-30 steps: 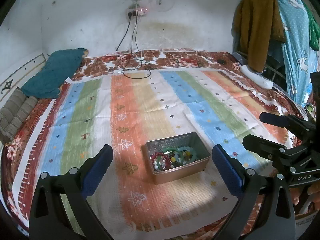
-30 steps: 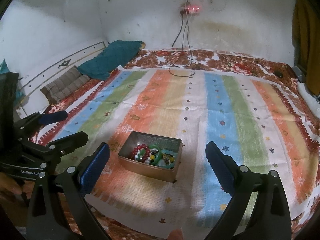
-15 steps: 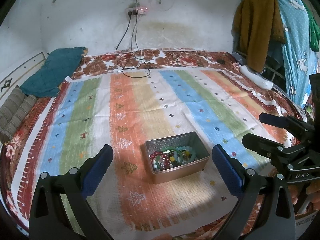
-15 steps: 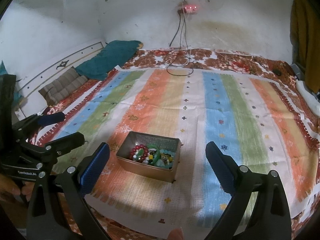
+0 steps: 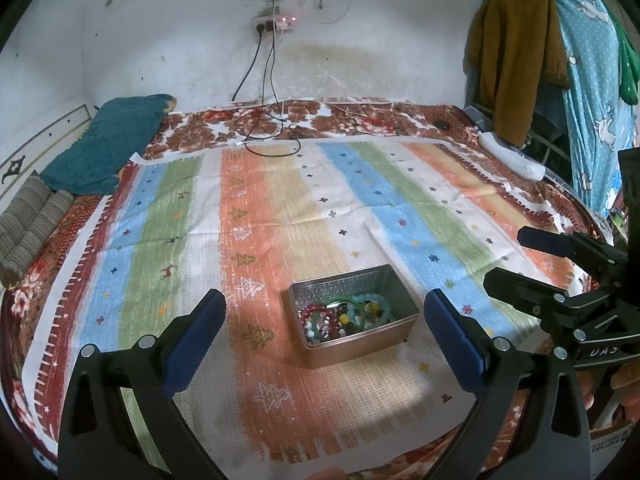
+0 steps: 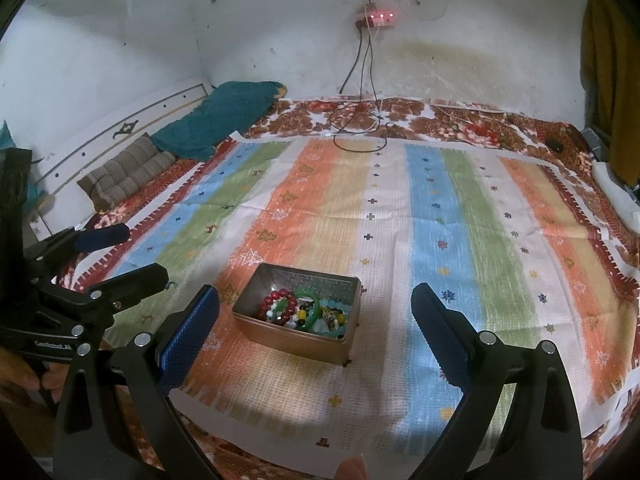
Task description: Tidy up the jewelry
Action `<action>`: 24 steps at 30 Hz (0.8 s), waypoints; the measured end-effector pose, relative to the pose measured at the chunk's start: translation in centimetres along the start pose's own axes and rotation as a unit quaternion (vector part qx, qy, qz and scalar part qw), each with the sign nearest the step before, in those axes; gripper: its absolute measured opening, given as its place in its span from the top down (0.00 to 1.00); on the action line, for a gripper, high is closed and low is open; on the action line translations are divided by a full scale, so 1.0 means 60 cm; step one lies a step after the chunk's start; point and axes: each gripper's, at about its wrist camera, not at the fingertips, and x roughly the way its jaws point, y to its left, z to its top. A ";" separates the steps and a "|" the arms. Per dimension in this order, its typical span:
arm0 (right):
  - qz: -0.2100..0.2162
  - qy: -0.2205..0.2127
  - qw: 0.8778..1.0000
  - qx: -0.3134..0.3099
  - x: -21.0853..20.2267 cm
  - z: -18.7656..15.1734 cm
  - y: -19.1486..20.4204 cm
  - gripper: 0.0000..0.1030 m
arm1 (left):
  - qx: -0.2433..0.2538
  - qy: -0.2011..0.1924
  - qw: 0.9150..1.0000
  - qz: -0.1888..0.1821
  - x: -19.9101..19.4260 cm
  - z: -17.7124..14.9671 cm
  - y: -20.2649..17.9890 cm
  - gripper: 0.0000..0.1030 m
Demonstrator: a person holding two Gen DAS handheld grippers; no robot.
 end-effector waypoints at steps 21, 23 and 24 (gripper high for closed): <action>0.000 0.001 1.000 0.001 0.002 -0.002 0.000 0.05 | -0.001 0.001 1.000 0.001 0.000 0.002 0.001 0.05; 0.000 0.001 1.000 0.001 0.002 -0.002 0.000 0.05 | -0.003 0.004 1.000 0.003 0.002 -0.001 0.000 0.05; 0.000 0.001 1.000 0.001 0.002 -0.002 0.000 0.05 | -0.003 0.005 1.000 0.005 0.003 -0.003 0.001 0.05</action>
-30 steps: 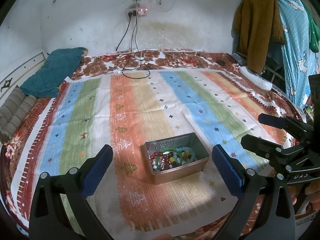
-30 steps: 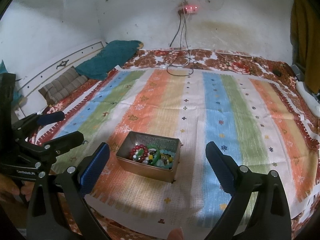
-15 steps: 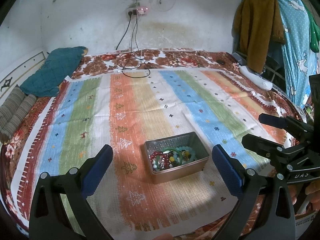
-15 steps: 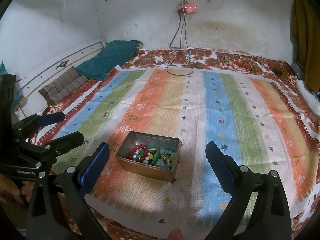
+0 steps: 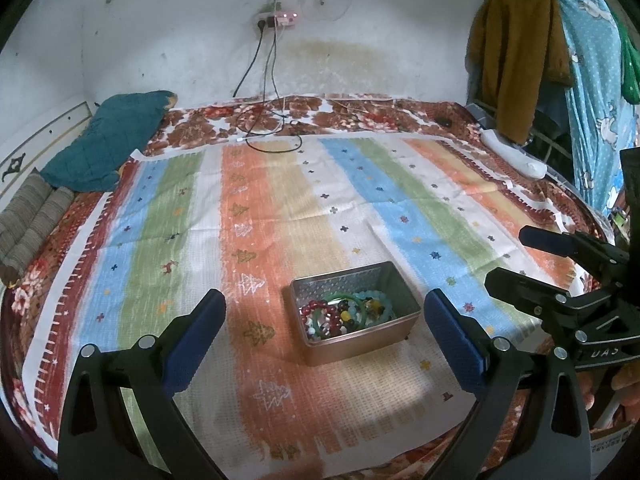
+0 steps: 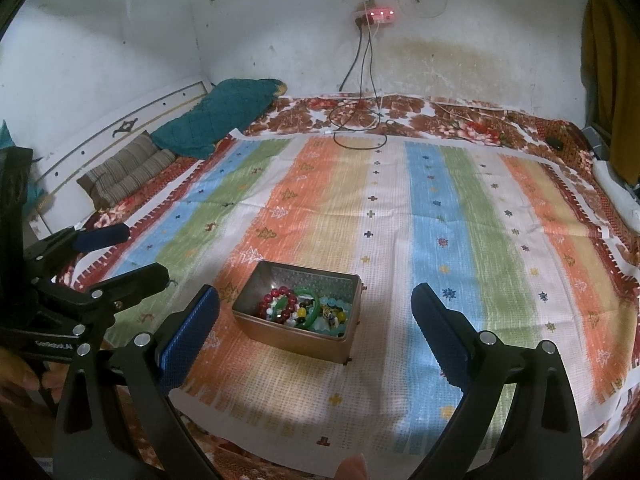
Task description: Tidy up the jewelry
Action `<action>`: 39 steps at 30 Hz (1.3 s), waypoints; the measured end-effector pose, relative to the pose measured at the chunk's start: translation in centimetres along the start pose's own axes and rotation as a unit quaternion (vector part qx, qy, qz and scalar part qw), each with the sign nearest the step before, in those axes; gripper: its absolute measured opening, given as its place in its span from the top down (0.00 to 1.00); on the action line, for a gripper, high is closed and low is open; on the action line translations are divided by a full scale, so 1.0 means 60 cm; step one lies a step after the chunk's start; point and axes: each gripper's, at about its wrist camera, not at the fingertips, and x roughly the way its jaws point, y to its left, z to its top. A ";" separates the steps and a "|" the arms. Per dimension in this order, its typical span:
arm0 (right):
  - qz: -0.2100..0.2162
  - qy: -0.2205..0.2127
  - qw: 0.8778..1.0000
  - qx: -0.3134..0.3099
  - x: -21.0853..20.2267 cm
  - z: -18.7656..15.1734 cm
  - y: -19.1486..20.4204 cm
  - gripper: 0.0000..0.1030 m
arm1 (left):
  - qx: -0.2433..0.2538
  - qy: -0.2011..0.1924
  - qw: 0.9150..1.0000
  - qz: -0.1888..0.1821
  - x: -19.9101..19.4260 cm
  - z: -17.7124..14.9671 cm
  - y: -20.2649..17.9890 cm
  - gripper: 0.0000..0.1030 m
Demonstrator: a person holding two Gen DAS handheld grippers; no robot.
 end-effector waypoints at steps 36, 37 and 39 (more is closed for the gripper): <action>-0.001 0.004 1.000 -0.001 0.007 -0.008 0.002 0.05 | 0.010 0.004 1.000 0.005 0.002 0.004 -0.005 0.06; -0.001 0.004 1.000 -0.001 0.007 -0.009 0.002 0.05 | 0.014 0.004 1.000 0.005 0.001 0.006 -0.008 0.06; -0.001 0.004 1.000 0.000 0.006 -0.010 0.001 0.05 | 0.018 0.004 1.000 0.005 -0.001 0.008 -0.011 0.06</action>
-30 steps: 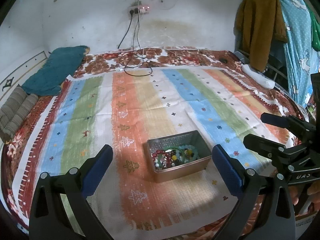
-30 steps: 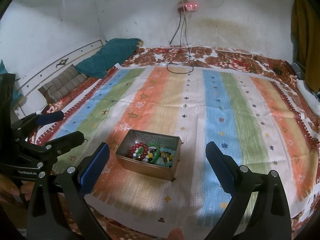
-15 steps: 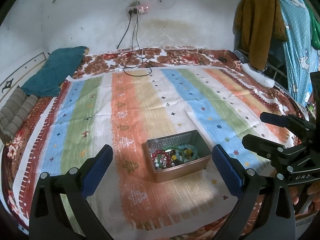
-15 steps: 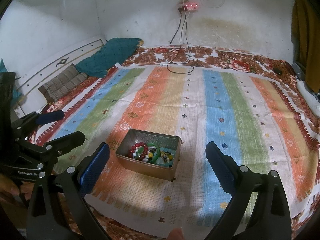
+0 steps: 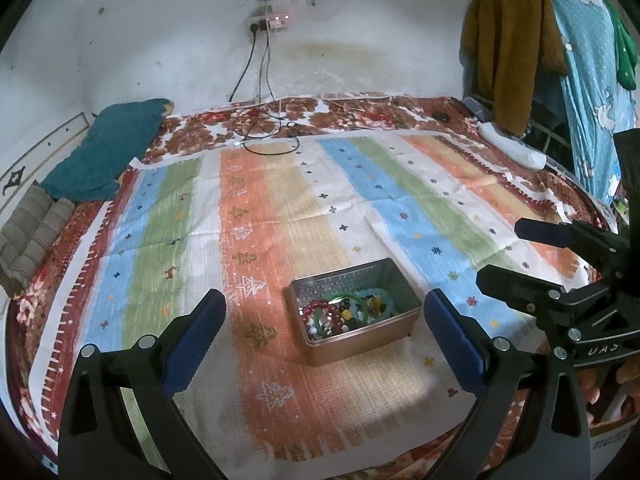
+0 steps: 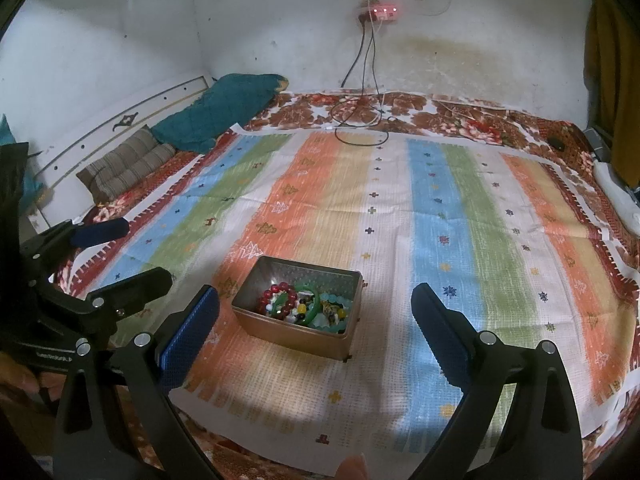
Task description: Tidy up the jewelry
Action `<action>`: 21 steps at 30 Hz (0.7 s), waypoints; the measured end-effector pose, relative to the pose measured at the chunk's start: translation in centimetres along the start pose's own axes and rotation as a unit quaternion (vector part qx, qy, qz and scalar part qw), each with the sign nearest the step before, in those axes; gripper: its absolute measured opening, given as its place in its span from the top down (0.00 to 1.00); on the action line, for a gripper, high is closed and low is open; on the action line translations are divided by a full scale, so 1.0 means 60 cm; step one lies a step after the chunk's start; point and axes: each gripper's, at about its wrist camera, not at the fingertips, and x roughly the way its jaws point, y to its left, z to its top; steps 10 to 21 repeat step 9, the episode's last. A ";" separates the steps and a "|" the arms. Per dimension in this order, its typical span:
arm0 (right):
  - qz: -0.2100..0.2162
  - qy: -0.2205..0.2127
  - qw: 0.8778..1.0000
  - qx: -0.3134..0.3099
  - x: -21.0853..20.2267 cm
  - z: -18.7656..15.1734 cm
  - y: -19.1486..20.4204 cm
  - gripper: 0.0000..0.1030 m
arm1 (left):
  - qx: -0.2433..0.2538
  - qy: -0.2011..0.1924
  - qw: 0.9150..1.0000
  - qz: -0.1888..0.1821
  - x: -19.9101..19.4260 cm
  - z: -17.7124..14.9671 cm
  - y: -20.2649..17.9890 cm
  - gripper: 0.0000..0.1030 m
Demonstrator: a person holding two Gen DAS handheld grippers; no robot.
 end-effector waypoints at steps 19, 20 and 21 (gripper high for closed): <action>0.000 0.001 1.000 -0.001 0.001 0.001 0.001 0.05 | -0.005 0.002 1.000 -0.001 0.001 -0.003 0.001 0.06; 0.000 0.001 1.000 -0.001 0.001 0.001 0.001 0.05 | -0.005 0.002 1.000 -0.001 0.001 -0.003 0.001 0.06; 0.000 0.001 1.000 -0.001 0.001 0.001 0.001 0.05 | -0.005 0.002 1.000 -0.001 0.001 -0.003 0.001 0.06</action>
